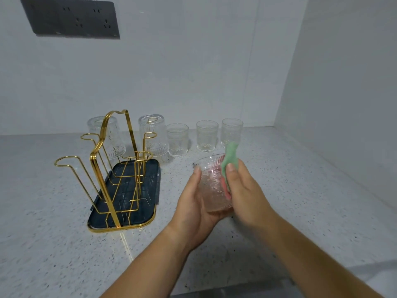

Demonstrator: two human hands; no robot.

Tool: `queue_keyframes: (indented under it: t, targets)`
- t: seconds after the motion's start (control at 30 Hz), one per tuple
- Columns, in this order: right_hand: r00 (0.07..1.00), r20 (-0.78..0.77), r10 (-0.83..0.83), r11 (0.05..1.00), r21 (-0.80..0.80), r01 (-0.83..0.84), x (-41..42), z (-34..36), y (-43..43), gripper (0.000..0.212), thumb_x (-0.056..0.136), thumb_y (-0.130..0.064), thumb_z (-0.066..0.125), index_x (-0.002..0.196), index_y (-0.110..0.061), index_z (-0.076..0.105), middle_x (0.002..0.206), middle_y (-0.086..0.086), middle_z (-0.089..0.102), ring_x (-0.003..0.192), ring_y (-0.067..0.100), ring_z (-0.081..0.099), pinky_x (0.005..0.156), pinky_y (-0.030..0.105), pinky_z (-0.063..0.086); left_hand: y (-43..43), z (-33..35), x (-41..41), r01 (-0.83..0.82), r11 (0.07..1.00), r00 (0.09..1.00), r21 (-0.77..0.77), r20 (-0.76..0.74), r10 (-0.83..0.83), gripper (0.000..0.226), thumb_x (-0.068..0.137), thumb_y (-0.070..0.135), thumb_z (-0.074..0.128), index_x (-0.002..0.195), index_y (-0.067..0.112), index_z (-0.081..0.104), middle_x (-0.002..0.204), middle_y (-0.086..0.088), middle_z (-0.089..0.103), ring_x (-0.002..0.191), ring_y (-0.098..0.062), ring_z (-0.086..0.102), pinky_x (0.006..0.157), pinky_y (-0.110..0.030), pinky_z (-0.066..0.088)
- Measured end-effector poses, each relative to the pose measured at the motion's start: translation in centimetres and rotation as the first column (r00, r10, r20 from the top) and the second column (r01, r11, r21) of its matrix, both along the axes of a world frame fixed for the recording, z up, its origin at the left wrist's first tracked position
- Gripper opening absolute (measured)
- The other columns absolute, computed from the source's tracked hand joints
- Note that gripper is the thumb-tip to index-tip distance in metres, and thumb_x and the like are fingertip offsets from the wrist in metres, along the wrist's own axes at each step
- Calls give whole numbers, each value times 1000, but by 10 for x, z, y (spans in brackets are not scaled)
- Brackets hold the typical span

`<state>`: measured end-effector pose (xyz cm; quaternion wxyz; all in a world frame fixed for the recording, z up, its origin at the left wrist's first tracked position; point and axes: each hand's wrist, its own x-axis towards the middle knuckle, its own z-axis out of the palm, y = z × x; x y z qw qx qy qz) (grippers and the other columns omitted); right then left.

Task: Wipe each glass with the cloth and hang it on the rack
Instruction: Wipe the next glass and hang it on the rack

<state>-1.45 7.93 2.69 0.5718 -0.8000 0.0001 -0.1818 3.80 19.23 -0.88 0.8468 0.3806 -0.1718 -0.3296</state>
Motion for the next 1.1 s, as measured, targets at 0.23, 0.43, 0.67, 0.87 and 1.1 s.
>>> queue_keyframes:
  t: [0.23, 0.43, 0.67, 0.87, 1.1]
  targets:
    - [995, 77, 58, 964, -263, -36, -28, -27, -8, 28, 108, -33, 37, 135, -37, 47, 85, -11, 62, 75, 9, 61, 71, 26, 48, -2, -4, 3, -59, 998, 997, 1, -57, 59, 91, 88, 58, 68, 151, -4, 43, 112, -25, 65, 79, -31, 70, 63, -38, 58]
    - [997, 40, -70, 997, 15, 69, -13, 3, -10, 33, 105, -50, 28, 109, -34, 57, 94, -1, 70, 83, 16, 68, 71, 23, 58, -1, 2, -3, 103, 994, 995, 28, -14, -103, 57, 103, 55, 43, 142, 20, 66, 140, -16, 67, 129, -35, 59, 117, -61, 41]
    - [1000, 9, 28, 1000, 0, -28, -20, -10, 2, 34, 99, -55, 31, 110, -34, 56, 84, -4, 63, 73, 8, 62, 70, 24, 54, 2, -2, -1, 85, 996, 996, 7, -26, -85, 63, 101, 55, 50, 142, 9, 63, 130, -23, 69, 121, -39, 66, 113, -59, 45]
    - [1000, 11, -21, 900, -436, 24, -41, -11, -24, 25, 107, -36, 39, 86, -36, 53, 75, -9, 60, 67, 6, 57, 64, 17, 45, 1, -1, 0, 37, 999, 999, 37, -11, -37, 72, 95, 59, 57, 140, 3, 62, 123, -22, 71, 105, -34, 71, 100, -56, 54]
    - [986, -85, -145, 978, -167, 129, -27, 39, -47, 43, 108, -37, 35, 88, -10, 62, 63, -8, 63, 63, 4, 63, 74, 35, 57, -1, 0, -2, -16, 991, 999, 130, 51, 9, 90, 78, 62, 81, 145, 9, 52, 143, -23, 62, 110, -37, 67, 95, -59, 56]
